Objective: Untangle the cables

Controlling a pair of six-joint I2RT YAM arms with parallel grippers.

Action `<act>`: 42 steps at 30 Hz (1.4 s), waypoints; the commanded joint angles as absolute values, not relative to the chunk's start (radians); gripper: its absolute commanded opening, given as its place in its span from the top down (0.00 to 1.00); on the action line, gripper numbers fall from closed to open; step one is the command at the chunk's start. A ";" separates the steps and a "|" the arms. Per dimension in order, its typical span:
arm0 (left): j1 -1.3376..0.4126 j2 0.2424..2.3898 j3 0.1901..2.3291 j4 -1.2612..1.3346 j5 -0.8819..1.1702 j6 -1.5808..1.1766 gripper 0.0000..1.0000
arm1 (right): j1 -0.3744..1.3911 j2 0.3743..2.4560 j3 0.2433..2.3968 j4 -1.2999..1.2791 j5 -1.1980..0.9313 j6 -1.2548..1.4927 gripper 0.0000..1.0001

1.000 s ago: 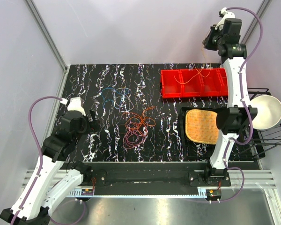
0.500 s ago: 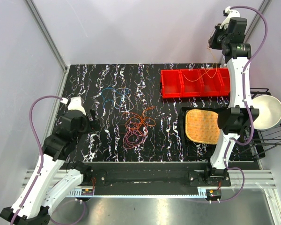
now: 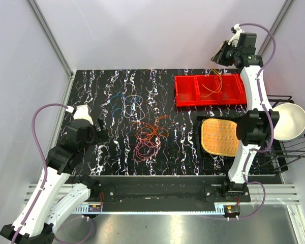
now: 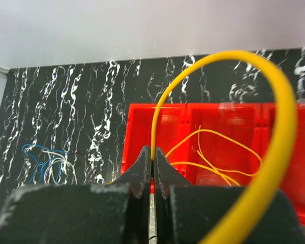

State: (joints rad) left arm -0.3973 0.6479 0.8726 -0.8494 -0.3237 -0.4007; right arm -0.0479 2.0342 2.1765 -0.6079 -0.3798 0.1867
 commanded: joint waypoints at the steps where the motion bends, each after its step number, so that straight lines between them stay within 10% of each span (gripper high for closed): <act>1: -0.393 0.646 0.862 -0.801 -0.351 -0.406 0.07 | -0.045 2.020 2.117 -0.493 -0.486 0.250 1.00; 42: -0.356 0.638 0.859 -0.790 -0.324 -0.394 0.07 | -0.015 2.259 1.969 -0.609 -0.242 0.262 0.97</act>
State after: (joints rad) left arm -0.3622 0.6479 0.8722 -0.8433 -0.3225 -0.4000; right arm -0.0353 2.2051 1.9255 -0.5514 -0.2710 0.2478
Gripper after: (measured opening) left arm 0.929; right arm 0.014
